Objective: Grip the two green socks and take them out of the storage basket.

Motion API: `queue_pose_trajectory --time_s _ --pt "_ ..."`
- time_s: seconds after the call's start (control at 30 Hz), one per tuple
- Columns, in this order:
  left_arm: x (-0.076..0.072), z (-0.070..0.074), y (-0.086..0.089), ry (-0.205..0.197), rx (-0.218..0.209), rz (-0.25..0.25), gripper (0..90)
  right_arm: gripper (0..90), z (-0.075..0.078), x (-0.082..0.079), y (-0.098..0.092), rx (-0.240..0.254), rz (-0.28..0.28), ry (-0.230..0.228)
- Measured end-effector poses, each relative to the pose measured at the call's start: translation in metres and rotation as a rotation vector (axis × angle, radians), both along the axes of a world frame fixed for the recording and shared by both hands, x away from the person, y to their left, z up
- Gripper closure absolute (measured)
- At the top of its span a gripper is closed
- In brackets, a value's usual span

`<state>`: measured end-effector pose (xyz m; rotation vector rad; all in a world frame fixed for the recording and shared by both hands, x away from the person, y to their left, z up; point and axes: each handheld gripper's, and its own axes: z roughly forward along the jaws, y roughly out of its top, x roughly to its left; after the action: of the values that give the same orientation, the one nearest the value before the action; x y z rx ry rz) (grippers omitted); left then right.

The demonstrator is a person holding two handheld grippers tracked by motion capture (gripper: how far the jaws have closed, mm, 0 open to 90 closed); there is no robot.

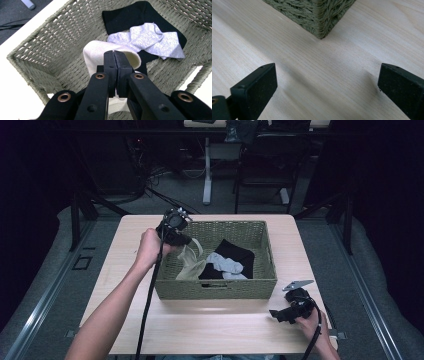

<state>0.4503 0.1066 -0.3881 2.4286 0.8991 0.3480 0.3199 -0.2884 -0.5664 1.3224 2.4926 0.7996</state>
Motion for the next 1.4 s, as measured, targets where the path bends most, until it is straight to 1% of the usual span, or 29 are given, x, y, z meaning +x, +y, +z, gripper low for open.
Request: queue_pose_trajectory --time_s 0.13,0.27,0.37,0.4,0.43,0.5,0.53,0.6,0.63,0.67,0.7,0.73,0.83,0.87,0.9,1.0,1.07,1.1,1.13,1.17,1.2,1.23,1.3,1.33,1.37,1.4 --pt "-0.001 0.005 0.004 -0.010 -0.015 0.006 89.2 1.7 0.000 0.000 0.000 -0.001 -0.001 0.000" --pt "-0.002 0.011 0.008 -0.020 -0.014 0.013 89.3 1.7 0.000 -0.001 0.000 0.002 -0.004 -0.005" --pt "-0.004 0.018 0.011 -0.031 -0.024 0.014 89.3 1.7 -0.001 -0.001 0.000 0.002 -0.008 -0.002" --pt "-0.005 0.020 0.013 -0.038 -0.029 0.016 89.2 1.7 0.000 -0.001 0.000 -0.006 -0.006 0.004" --pt "-0.005 0.023 0.014 -0.041 -0.030 0.015 89.3 1.7 -0.001 -0.002 0.000 0.004 -0.008 0.007" --pt "-0.006 0.025 0.016 -0.046 -0.031 0.014 89.3 1.7 -0.001 -0.002 -0.001 -0.001 -0.007 0.006" --pt "-0.007 0.029 0.018 -0.054 -0.036 0.017 89.3 1.7 0.000 -0.002 -0.001 -0.004 -0.009 0.008" --pt "-0.007 0.034 0.022 -0.064 -0.039 0.020 89.3 1.7 0.000 -0.002 -0.002 0.011 -0.019 0.003" --pt "-0.008 0.036 0.024 -0.066 -0.045 0.023 89.3 1.7 0.000 -0.001 -0.003 0.006 -0.023 0.001" --pt "-0.008 0.036 0.024 -0.066 -0.045 0.023 89.4 1.7 -0.001 -0.002 -0.004 0.010 -0.029 -0.001" --pt "-0.009 0.040 0.029 -0.075 -0.048 0.029 89.3 1.7 0.000 -0.002 -0.005 0.010 -0.027 0.005" --pt "-0.009 0.043 0.033 -0.080 -0.051 0.035 89.3 1.7 0.000 -0.002 -0.005 0.004 -0.026 0.007" --pt "-0.011 0.050 0.042 -0.096 -0.061 0.048 89.3 1.7 0.000 -0.002 -0.005 0.009 -0.030 0.007" --pt "-0.011 0.050 0.042 -0.096 -0.061 0.048 89.3 1.7 0.000 -0.002 -0.005 0.009 -0.030 0.007" --pt "-0.013 0.055 0.049 -0.105 -0.078 0.053 89.3 1.7 -0.001 -0.002 -0.004 0.009 -0.034 0.004" --pt "-0.017 0.063 0.059 -0.126 -0.098 0.070 89.3 1.7 0.000 -0.002 -0.004 0.007 -0.029 0.009" --pt "-0.020 0.067 0.066 -0.136 -0.104 0.080 89.3 1.7 -0.001 -0.002 -0.004 0.005 -0.033 0.007" --pt "-0.021 0.069 0.069 -0.142 -0.111 0.088 89.3 1.7 -0.001 -0.002 -0.004 0.001 -0.037 0.004" --pt "-0.021 0.069 0.069 -0.142 -0.111 0.088 89.3 1.7 -0.001 -0.002 -0.004 0.001 -0.037 0.004" --pt "-0.023 0.072 0.077 -0.149 -0.115 0.097 89.3 1.7 -0.001 -0.002 -0.003 0.005 -0.029 0.009" --pt "-0.024 0.074 0.081 -0.149 -0.121 0.100 89.3 1.7 -0.002 -0.002 -0.003 0.021 -0.031 0.008" --pt "-0.025 0.075 0.085 -0.151 -0.121 0.103 89.3 1.7 -0.001 -0.002 -0.003 0.006 -0.027 0.012" --pt "-0.027 0.076 0.093 -0.156 -0.139 0.113 89.3 1.7 -0.002 -0.001 -0.003 0.006 -0.026 0.014" --pt "-0.028 0.076 0.097 -0.161 -0.138 0.120 89.3 1.7 -0.002 -0.001 -0.003 0.004 -0.025 0.014" --pt "-0.028 0.076 0.097 -0.161 -0.138 0.120 89.3 1.7 -0.002 -0.002 -0.003 0.004 -0.025 0.012" --pt "-0.030 0.075 0.106 -0.161 -0.139 0.132 89.3 1.7 -0.001 -0.002 -0.002 -0.001 -0.029 0.007"
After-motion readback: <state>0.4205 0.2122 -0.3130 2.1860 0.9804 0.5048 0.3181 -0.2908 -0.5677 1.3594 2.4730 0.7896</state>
